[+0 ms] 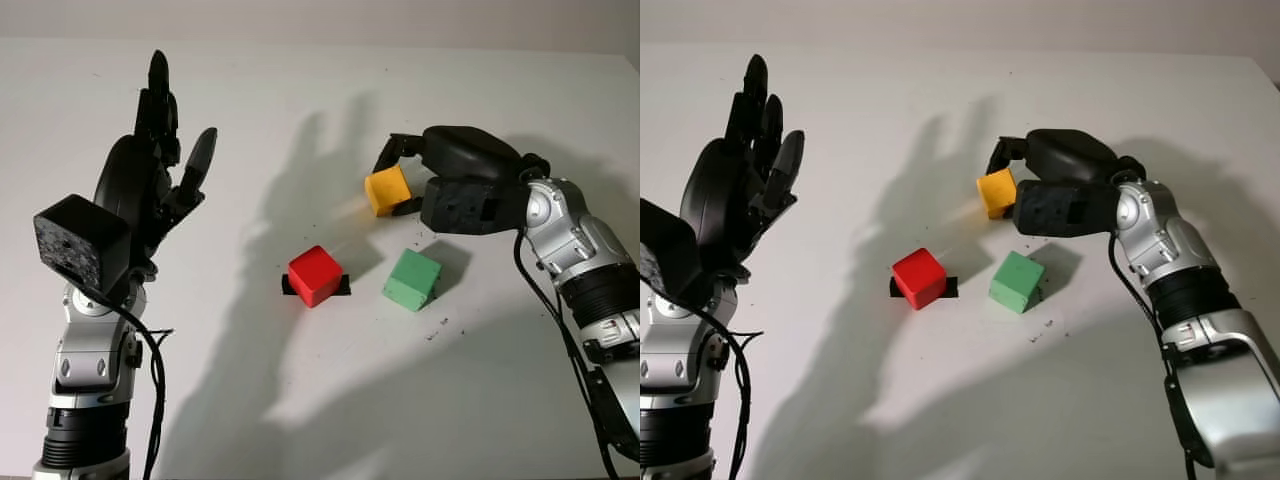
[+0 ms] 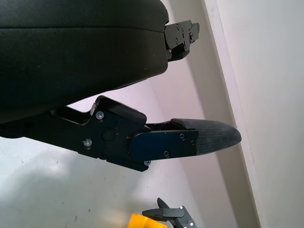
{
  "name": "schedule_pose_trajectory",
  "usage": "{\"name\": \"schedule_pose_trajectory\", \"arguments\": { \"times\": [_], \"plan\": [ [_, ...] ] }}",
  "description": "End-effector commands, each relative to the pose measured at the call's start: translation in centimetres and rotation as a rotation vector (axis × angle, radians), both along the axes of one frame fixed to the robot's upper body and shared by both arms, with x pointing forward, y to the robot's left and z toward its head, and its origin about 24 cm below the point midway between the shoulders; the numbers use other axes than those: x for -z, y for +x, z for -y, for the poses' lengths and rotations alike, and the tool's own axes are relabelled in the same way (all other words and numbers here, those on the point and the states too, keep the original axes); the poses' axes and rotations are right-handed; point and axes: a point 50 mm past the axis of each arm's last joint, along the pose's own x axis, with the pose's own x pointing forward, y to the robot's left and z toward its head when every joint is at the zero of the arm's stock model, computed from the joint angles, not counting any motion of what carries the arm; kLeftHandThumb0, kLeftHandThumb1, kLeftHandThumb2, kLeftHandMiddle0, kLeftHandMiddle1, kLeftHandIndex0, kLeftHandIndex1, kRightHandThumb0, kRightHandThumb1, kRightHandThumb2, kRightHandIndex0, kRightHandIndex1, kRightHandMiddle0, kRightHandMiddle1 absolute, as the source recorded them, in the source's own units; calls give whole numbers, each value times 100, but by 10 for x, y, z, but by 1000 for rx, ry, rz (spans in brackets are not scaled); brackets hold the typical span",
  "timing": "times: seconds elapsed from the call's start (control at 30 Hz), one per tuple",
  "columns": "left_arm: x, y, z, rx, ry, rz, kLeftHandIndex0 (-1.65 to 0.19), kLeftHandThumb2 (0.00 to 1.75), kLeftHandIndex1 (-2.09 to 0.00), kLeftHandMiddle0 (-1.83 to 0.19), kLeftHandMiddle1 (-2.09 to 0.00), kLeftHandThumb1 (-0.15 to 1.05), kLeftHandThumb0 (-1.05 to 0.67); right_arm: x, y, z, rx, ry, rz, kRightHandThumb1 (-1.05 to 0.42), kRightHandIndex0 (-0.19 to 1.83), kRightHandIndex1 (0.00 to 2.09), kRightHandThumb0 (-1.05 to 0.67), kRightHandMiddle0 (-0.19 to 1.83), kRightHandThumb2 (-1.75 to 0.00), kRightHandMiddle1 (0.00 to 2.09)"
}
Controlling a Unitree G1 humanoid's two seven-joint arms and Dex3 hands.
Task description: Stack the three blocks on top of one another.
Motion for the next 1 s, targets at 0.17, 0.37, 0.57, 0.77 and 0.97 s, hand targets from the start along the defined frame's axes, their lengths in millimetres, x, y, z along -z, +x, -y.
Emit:
{"name": "schedule_pose_trajectory", "arguments": {
  "times": [0.17,0.37,0.57,0.77,0.97],
  "plan": [
    [4,-4,-2,7,-39,-11,19,59,0,19,0,105,-80,-48,0,-9,-117,86,47,-93,34,5,-34,43,-5,123],
    [5,-3,-1,2,-63,-8,19,69,0,19,0,105,-84,-69,-5,-22,-246,115,30,-92,34,5,-39,45,-5,129],
    [6,-2,0,2,-82,-5,19,69,0,19,0,105,-86,-76,-9,-34,-336,161,-41,-94,33,4,-45,41,-6,138],
    [5,-3,-2,-8,-67,-6,19,68,0,19,0,105,-85,-76,-16,-43,-407,222,-128,-93,30,3,-42,39,-5,139],
    [5,-2,-3,-13,-69,-8,19,66,0,19,0,105,-85,-68,-19,-48,-451,322,-275,-94,26,3,-41,31,-5,151]
  ]
}}
